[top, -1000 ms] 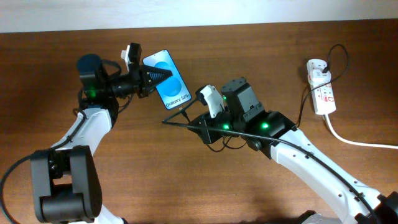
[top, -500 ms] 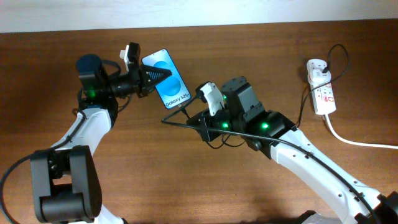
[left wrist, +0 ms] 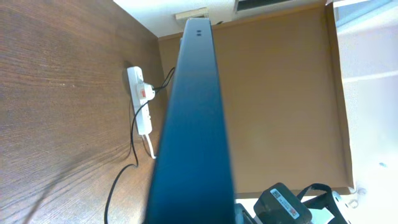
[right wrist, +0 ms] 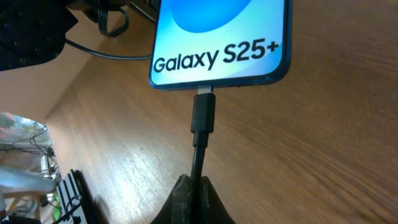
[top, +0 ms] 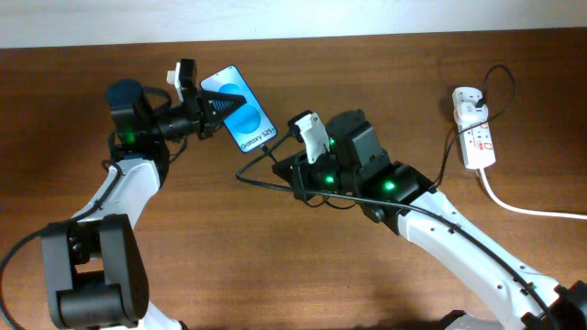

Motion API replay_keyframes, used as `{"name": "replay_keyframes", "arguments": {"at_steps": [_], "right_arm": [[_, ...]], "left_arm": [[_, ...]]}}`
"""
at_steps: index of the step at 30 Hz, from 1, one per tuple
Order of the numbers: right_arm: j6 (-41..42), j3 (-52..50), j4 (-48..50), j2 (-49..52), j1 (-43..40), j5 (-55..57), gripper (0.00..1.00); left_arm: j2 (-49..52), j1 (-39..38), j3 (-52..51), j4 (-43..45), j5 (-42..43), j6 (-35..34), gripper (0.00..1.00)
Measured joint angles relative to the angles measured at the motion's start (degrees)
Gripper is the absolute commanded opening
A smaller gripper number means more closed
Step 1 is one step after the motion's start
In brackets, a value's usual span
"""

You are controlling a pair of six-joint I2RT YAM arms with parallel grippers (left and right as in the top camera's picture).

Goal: Plug charger to phone and switch on socket
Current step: 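Push the USB-C plug into the phone port with the right gripper, then lower the phone flat onto the table with the left gripper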

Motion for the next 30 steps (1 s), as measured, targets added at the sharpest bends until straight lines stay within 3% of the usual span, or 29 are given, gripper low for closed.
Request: {"name": "replay_keyframes", "arguments": {"at_steps": [8, 11, 15, 18, 21, 23, 25, 26, 30], "right_arm": [[-1.5, -0.1, 2.6, 2.2, 0.3, 1.2, 0.07], [-2.0, -0.4, 4.5, 2.2, 0.3, 1.9, 0.24], [-2.5, 0.1, -4.7, -1.3, 0.2, 4.0, 0.53], [-2.6, 0.2, -12.0, -12.8, 0.5, 3.5, 0.56], [-2.6, 0.5, -10.4, -8.9, 5.6, 13.5, 0.51], [-2.6, 0.5, -8.1, -3.0, 6.5, 16.4, 0.34], [-2.6, 0.4, -6.2, -1.3, 6.5, 17.4, 0.10], [-2.6, 0.4, -4.5, -1.3, 6.5, 17.7, 0.04], [-2.8, -0.5, -0.2, -1.2, 6.5, 18.4, 0.04]], "left_arm": [[0.0, 0.0, 0.3, 0.2, -1.0, -0.2, 0.00], [0.0, -0.5, 0.5, 0.2, 0.7, 0.0, 0.00], [0.0, -3.1, 0.3, -0.2, 1.5, 0.2, 0.00], [0.0, -3.1, 0.2, -0.2, 0.8, 0.2, 0.00], [0.0, -3.2, 0.2, -0.2, 0.6, 0.2, 0.00], [0.0, -3.8, 0.2, -0.3, 0.9, 0.0, 0.00], [0.0, -4.2, 0.2, -0.2, 1.1, 0.0, 0.00], [0.0, -4.2, 0.2, -0.6, 1.1, 0.0, 0.00], [0.0, -4.4, 0.3, -1.7, 0.3, 0.0, 0.00]]}}
